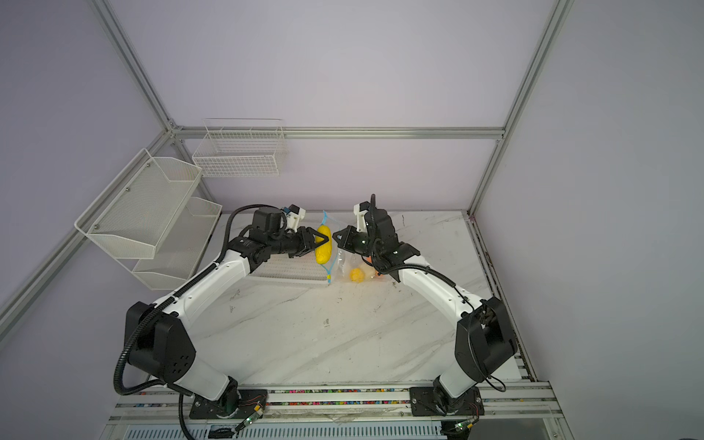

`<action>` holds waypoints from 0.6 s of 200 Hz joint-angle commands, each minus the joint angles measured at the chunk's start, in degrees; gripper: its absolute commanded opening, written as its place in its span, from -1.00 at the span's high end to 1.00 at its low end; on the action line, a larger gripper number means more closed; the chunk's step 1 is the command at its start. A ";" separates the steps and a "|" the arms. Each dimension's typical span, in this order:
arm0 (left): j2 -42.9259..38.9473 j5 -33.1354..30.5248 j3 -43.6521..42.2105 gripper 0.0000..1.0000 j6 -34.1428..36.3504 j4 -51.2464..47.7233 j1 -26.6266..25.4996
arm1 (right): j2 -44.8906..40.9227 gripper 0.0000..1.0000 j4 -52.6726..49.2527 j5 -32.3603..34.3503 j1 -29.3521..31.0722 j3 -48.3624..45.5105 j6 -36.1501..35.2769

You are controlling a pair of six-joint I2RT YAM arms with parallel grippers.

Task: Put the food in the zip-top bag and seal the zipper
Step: 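Lower the held mango into the bag mouth and open the left gripper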

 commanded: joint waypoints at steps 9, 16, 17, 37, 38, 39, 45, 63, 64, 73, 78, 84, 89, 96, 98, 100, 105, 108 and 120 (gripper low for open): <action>-0.17 -0.57 -2.42 0.13 -1.84 3.04 -0.08 | -0.51 1.00 0.46 0.09 0.06 1.06 0.82; -0.21 -0.63 -2.51 0.12 -2.16 3.22 -0.08 | -0.44 1.00 0.53 0.13 0.03 1.06 0.78; -0.23 -0.57 -2.51 0.12 -2.24 3.25 -0.08 | -0.44 1.00 0.58 0.11 0.03 1.02 0.81; -0.26 -0.06 -2.59 0.12 -3.58 4.11 -0.07 | -0.39 1.00 0.72 -0.07 0.09 1.02 0.86; -0.21 -0.02 -2.59 0.12 -3.65 4.13 -0.08 | -0.37 1.00 0.76 -0.04 0.06 1.00 0.86; -0.19 0.05 -2.59 0.12 -3.73 4.18 -0.08 | -0.40 1.00 0.78 -0.02 0.05 1.03 0.85; -0.17 0.11 -2.66 0.12 -4.05 4.31 -0.01 | -0.35 1.00 0.82 -0.06 0.06 1.06 0.85; -0.08 0.20 -2.78 0.11 -5.22 4.86 -0.10 | -0.22 1.00 0.80 -0.01 0.03 0.96 0.87; -0.08 0.20 -2.82 0.11 -5.26 4.94 -0.13 | -0.19 1.00 0.80 -0.01 0.03 1.01 0.86; -0.15 0.20 -2.94 0.10 -5.93 5.42 -0.14 | -0.30 1.00 0.86 -0.09 0.03 1.01 0.95; -0.14 0.19 -3.05 0.08 -6.23 5.62 -0.24 | -0.28 1.00 0.87 -0.04 0.04 0.96 0.96; -0.02 0.19 -3.07 0.07 -6.52 5.76 -0.32 | -0.26 1.00 0.82 -0.09 0.01 1.04 0.99; 0.05 0.20 -3.05 0.07 -6.57 5.79 -0.40 | -0.32 1.00 0.89 -0.07 0.03 0.97 0.99; 0.17 0.11 -3.03 0.06 -6.70 5.88 -0.56 | -0.15 1.00 0.89 -0.01 0.03 0.93 0.97; 0.22 0.04 -3.03 0.05 -6.70 5.88 -0.53 | -0.12 1.00 0.89 -0.07 0.03 1.03 0.95; 0.21 0.09 -2.99 0.05 -6.70 5.85 -0.63 | -0.14 1.00 0.89 -0.06 0.03 1.06 0.98; 0.42 0.07 -2.94 0.04 -6.70 5.90 -0.77 | -0.16 1.00 0.91 -0.06 0.03 1.02 0.98; 0.44 0.15 -2.94 0.03 -6.70 5.83 -0.82 | -0.16 1.00 0.89 -0.06 0.04 1.06 0.99; 0.75 0.20 -2.94 0.01 -6.62 5.90 -1.13 | -0.14 1.00 0.89 -0.09 0.04 1.06 1.00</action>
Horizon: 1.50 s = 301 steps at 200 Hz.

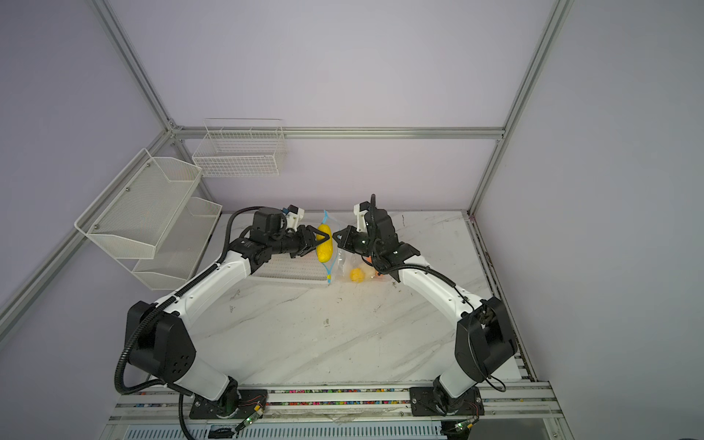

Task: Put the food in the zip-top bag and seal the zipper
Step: 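Lower the held mango into the bag mouth and open the left gripper, then lift the open left gripper out of the bag and move over the basket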

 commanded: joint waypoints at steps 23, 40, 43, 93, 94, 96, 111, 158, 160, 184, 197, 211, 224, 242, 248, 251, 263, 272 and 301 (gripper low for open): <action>0.81 0.20 -2.31 0.00 -0.89 2.61 -1.05 | -0.10 1.00 0.84 -0.02 0.08 1.33 0.83; 0.91 -0.39 -2.42 -0.01 -0.51 2.05 -1.13 | -0.16 1.00 0.78 0.00 0.08 1.29 0.88; 0.95 -0.48 -2.47 -0.01 -0.41 1.91 -1.21 | -0.17 1.00 0.78 0.00 0.10 1.28 0.87; 1.00 -1.58 -1.92 -0.16 1.30 -0.07 -1.44 | -0.08 1.00 0.91 -0.06 0.12 1.34 0.87; 1.00 -1.58 -1.90 -0.16 1.35 -0.07 -1.46 | -0.08 1.00 0.85 -0.07 0.12 1.39 0.89; 1.00 -1.65 -1.90 -0.17 1.38 -0.14 -1.48 | -0.08 1.00 0.84 -0.04 0.12 1.36 0.80; 1.00 -1.76 -1.81 -0.22 1.73 -0.51 -1.57 | -0.17 1.00 0.79 0.04 0.16 1.26 0.87; 0.00 -2.37 -1.42 -0.29 2.75 -1.69 -1.57 | -0.35 1.00 0.87 0.14 0.12 1.08 0.85; -0.09 -2.44 -1.36 -0.29 2.86 -1.84 -1.57 | -0.35 1.00 0.89 0.14 0.12 1.09 0.81; -1.86 -3.78 -0.18 -0.29 4.56 -4.09 -1.49 | -0.35 1.00 0.79 0.21 0.12 0.97 0.83; -3.35 -4.90 0.95 -0.29 6.00 -5.93 -1.50 | -0.35 1.00 0.79 0.19 0.12 0.82 0.83; -5.28 -6.75 2.23 -0.31 7.99 -8.20 -1.56 | -0.43 1.00 0.78 0.27 0.11 0.76 0.91; -6.78 -9.25 4.16 -0.33 10.33 -11.54 -1.49 | -0.52 1.00 0.73 0.30 0.05 0.75 0.83; -8.02 -12.98 6.98 -0.36 14.13 -16.44 -0.98 | -0.61 1.00 0.83 0.28 0.12 0.71 0.84; -8.05 -14.19 7.86 -0.36 15.35 -17.96 -0.66 | -0.57 1.00 0.83 0.27 0.12 0.57 0.88; -7.94 -14.66 8.18 -0.36 15.84 -18.67 -0.48 | -0.60 1.00 0.85 0.27 0.15 0.56 0.89; -7.34 -15.53 9.43 -0.36 16.89 -20.98 0.78 | -0.61 1.00 1.07 0.15 0.14 0.48 0.90; -6.57 -15.47 10.17 -0.36 17.55 -22.16 1.68 | -0.48 1.00 1.19 0.03 0.10 0.49 0.84; -2.95 -17.78 12.71 -0.37 19.84 -25.59 3.16 | -0.60 1.00 1.05 0.11 0.11 0.24 0.85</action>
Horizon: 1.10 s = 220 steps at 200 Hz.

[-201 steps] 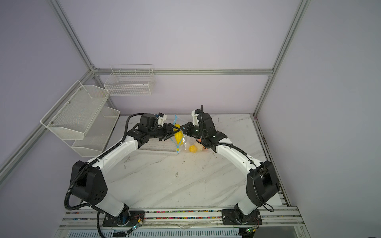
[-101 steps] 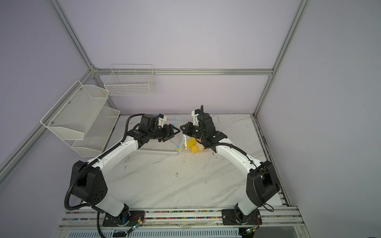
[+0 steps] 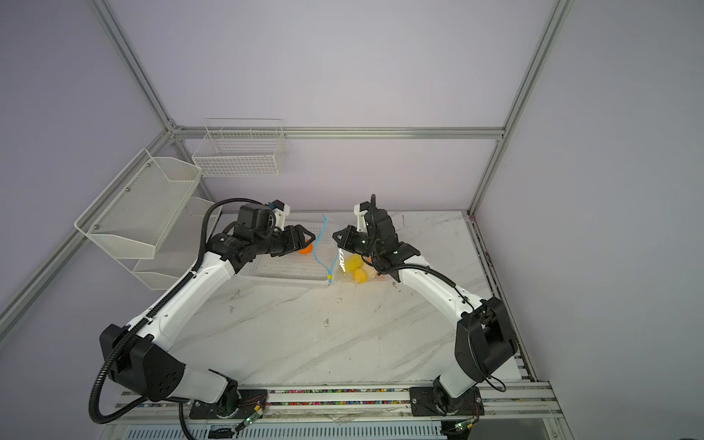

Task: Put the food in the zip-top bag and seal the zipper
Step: 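Lift the open left gripper out of the bag and move over the basket, then lower the left gripper onto the orange in the basket and close it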

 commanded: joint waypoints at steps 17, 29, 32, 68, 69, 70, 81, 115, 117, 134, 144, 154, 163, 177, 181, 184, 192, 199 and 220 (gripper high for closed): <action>5.21 -1.79 6.91 -0.39 5.24 -6.07 1.93 | -0.71 1.00 1.14 0.07 0.13 -0.01 0.45; 6.88 -0.84 7.77 -0.40 5.46 -6.44 2.00 | -0.70 1.00 1.27 0.11 0.11 -0.23 0.47; 7.27 -0.69 8.00 -0.40 5.52 -6.44 1.97 | -0.59 1.00 1.23 0.09 0.07 -0.23 0.42; 11.31 -0.77 10.73 -0.42 6.18 -8.04 2.89 | -0.36 1.00 1.42 -0.11 0.12 0.01 0.47; 11.31 -0.76 10.83 -0.42 6.18 -8.08 2.95 | -0.35 1.00 1.42 -0.11 0.12 -0.02 0.45; 11.40 -0.76 10.88 -0.42 6.13 -8.10 2.98 | -0.35 1.00 1.40 -0.11 0.08 0.00 0.45; 11.98 -1.02 11.38 -0.42 6.24 -8.10 3.19 | -0.26 1.00 1.41 -0.03 0.11 0.03 0.47; 14.65 -1.81 12.93 -0.42 7.12 -8.16 4.05 | 0.20 1.00 1.49 -0.17 0.12 0.06 0.42; 14.83 -1.75 13.08 -0.43 7.14 -8.19 4.12 | 0.19 1.00 1.48 -0.17 0.07 0.08 0.48; 16.63 -1.37 13.87 -0.42 7.22 -8.07 4.67 | 0.55 1.00 1.71 -0.37 0.08 0.16 0.52; 17.59 -1.46 14.56 -0.43 7.53 -8.13 4.81 | 0.66 1.00 1.74 -0.35 0.08 0.13 0.53; 18.74 -1.82 15.08 -0.44 7.87 -8.06 5.00 | 0.76 1.00 1.78 -0.41 0.12 0.21 0.57; 19.61 -2.37 15.51 -0.45 8.18 -8.17 5.14 | 0.82 1.00 1.90 -0.56 0.09 0.32 0.64; 21.18 -3.56 16.24 -0.46 8.61 -8.21 5.46 | 0.80 1.00 2.10 -0.74 0.12 0.23 0.76; 21.70 -4.04 16.58 -0.47 8.84 -8.24 5.47 | 0.90 1.00 2.10 -0.76 0.09 0.24 0.74; 22.04 -4.41 16.80 -0.47 8.94 -8.21 5.47 | 0.93 1.00 2.18 -0.79 0.11 0.26 0.73; 23.16 -5.30 17.37 -0.48 9.39 -8.38 5.50 | 1.03 1.00 2.19 -0.87 0.07 0.21 0.70; 24.33 -5.91 18.11 -0.49 9.77 -8.63 5.54 | 1.18 1.00 2.23 -0.83 0.06 0.29 0.71; 28.54 -7.14 21.39 -0.49 10.82 -10.29 5.49 | 1.41 1.00 2.28 -0.99 0.07 0.34 0.73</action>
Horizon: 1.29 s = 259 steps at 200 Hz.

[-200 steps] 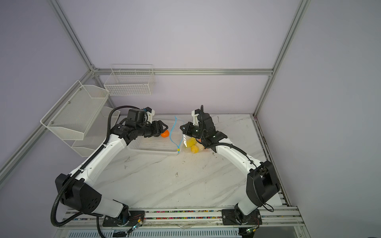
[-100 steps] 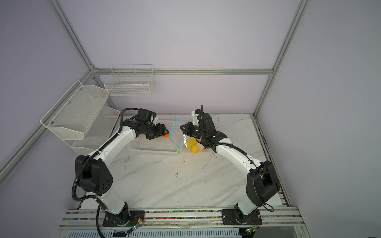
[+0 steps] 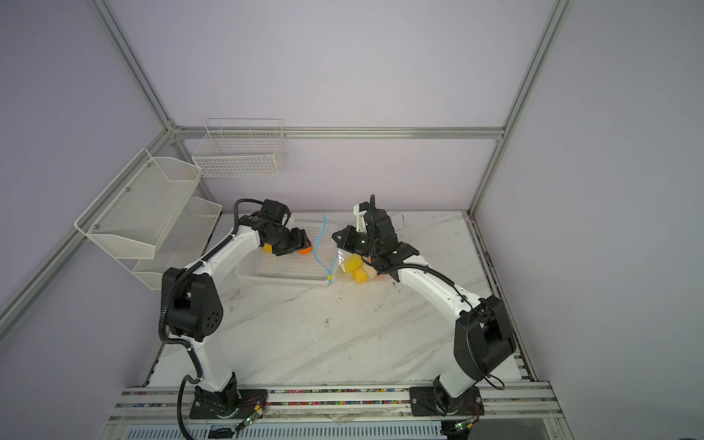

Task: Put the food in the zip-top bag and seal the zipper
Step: 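Lower the left gripper onto the orange in the basket and close it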

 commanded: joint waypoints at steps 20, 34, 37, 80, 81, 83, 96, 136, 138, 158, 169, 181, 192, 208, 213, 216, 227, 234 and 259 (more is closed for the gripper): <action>6.45 -3.27 12.15 -0.49 2.96 -3.09 0.37 | 0.63 1.00 1.93 -0.62 0.10 0.12 0.50; 8.69 -4.90 14.52 -0.49 3.42 -4.23 0.32 | 0.56 1.00 2.15 -0.70 0.10 0.07 0.54; 9.17 -5.38 15.09 -0.50 3.53 -4.45 0.34 | 0.55 1.00 2.17 -0.77 0.12 0.04 0.58; 13.73 -12.99 20.39 -0.50 4.64 -5.63 0.29 | 0.27 1.00 2.69 -1.34 0.14 -0.31 0.50; 13.84 -13.10 20.52 -0.50 4.66 -5.68 0.29 | 0.27 1.00 2.70 -1.35 0.13 -0.31 0.55; 14.06 -13.26 20.75 -0.50 4.63 -5.76 0.29 | 0.27 1.00 2.70 -1.36 0.08 -0.30 0.56; 15.27 -14.70 22.15 -0.50 4.79 -5.64 -0.01 | 0.20 1.00 2.78 -1.52 0.12 -0.37 0.51; 18.51 -16.96 25.77 -0.50 6.25 -5.64 -1.59 | -0.32 1.00 2.87 -1.50 0.07 -0.86 0.36; 18.59 -17.04 25.95 -0.50 6.26 -5.64 -1.68 | -0.20 1.00 2.87 -1.46 0.04 -0.92 0.36; 19.92 -17.11 27.07 -0.50 6.31 -5.63 -2.17 | -0.43 1.00 2.96 -1.46 0.04 -1.22 0.41; 20.47 -17.19 27.52 -0.50 6.34 -5.64 -2.45 | -0.56 1.00 2.96 -1.48 0.10 -1.34 0.27; 20.94 -17.77 27.88 -0.50 6.76 -5.62 -2.65 | -0.69 1.00 2.97 -1.44 0.05 -1.37 0.25; 21.59 -18.28 28.20 -0.51 7.09 -5.64 -2.78 | -0.86 1.00 2.87 -1.34 0.08 -1.47 0.24; 22.26 -18.30 28.47 -0.51 7.10 -5.73 -2.79 | -0.95 1.00 2.87 -1.34 0.05 -1.64 0.29; 22.43 -18.30 28.47 -0.51 7.10 -5.74 -2.79 | -0.95 1.00 2.87 -1.36 0.04 -1.63 0.27; 22.48 -18.22 28.47 -0.51 7.06 -5.73 -2.80 | -0.95 1.00 2.87 -1.37 0.03 -1.63 0.24; 22.83 -18.03 28.56 -0.51 6.97 -5.73 -2.88 | -0.97 1.00 2.96 -1.35 0.03 -1.65 0.26; 23.04 -17.88 28.56 -0.52 6.95 -5.68 -2.87 | -0.98 1.00 3.00 -1.37 0.03 -1.68 0.31; 23.87 -17.81 28.82 -0.55 6.79 -5.71 -2.88 | -0.96 1.00 3.00 -1.44 0.04 -1.71 0.27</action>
